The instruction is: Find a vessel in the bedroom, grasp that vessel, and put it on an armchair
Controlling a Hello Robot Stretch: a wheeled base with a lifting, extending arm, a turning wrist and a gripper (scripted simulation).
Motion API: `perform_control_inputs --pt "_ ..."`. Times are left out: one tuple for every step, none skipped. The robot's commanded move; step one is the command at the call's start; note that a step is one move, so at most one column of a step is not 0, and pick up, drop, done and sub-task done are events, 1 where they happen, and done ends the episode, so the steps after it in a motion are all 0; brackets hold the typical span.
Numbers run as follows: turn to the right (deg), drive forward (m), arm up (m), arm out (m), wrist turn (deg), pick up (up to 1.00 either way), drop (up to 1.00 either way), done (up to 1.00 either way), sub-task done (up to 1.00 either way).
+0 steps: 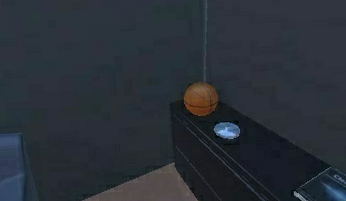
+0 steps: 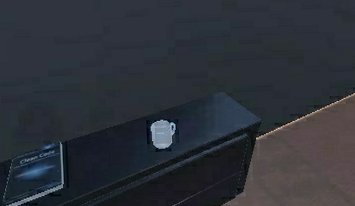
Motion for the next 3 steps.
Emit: perform_control_inputs --pt "0.0 0.0 0.28 0.0 0.0 0.0 0.0 0.0 0.0" --pt "0.0 0.0 0.0 0.44 0.0 0.0 0.0 0.0 0.0" --pt "0.0 0.0 0.0 0.0 45.0 0.0 0.0 0.0 0.0"
